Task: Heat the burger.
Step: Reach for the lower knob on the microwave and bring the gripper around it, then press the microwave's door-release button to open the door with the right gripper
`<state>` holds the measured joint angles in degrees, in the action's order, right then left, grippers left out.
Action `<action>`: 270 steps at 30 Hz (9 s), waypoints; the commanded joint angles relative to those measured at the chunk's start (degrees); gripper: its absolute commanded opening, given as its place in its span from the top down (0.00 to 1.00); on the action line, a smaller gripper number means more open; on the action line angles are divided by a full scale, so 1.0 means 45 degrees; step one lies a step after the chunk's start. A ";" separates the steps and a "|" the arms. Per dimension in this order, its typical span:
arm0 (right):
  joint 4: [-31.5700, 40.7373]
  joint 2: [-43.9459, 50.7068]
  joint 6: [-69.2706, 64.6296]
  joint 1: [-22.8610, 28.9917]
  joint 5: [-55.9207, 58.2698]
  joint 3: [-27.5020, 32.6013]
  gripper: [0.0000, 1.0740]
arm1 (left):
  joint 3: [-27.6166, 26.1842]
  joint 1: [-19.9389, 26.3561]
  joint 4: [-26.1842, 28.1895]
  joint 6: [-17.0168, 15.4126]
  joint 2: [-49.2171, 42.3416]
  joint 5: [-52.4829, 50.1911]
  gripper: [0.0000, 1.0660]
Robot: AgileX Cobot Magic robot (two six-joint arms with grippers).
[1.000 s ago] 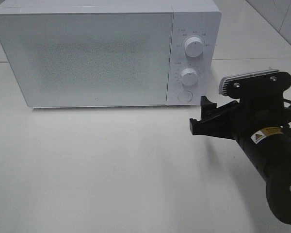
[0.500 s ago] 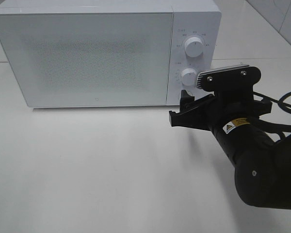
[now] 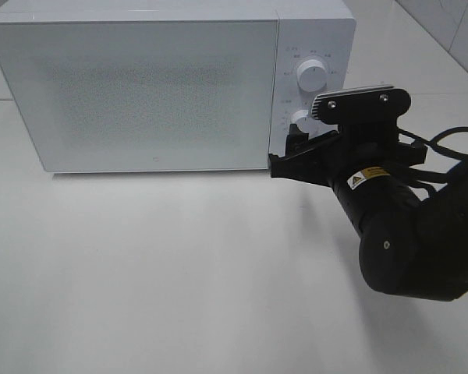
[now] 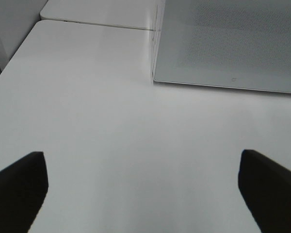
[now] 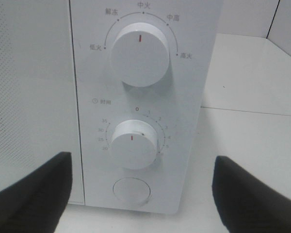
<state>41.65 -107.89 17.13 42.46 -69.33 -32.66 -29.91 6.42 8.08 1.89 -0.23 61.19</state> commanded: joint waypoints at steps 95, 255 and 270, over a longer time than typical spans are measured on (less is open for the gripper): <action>-0.0751 -0.2801 -0.1006 -0.1248 -0.0688 -0.3667 1.00 | 0.0038 0.0025 0.0025 0.0013 -0.0229 -0.0089 0.04; -0.2101 0.2139 -1.1612 -0.1210 0.3743 0.0013 0.35 | 0.0038 0.0025 0.0013 0.0013 -0.0229 -0.0089 0.04; -0.2992 0.4545 -0.4316 -0.1261 0.8225 0.0051 0.35 | 0.0038 0.0025 0.0013 0.0013 -0.0229 -0.0089 0.04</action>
<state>29.56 -89.44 -8.77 37.18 -36.33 -32.37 -29.91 6.42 8.08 1.95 -0.29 61.19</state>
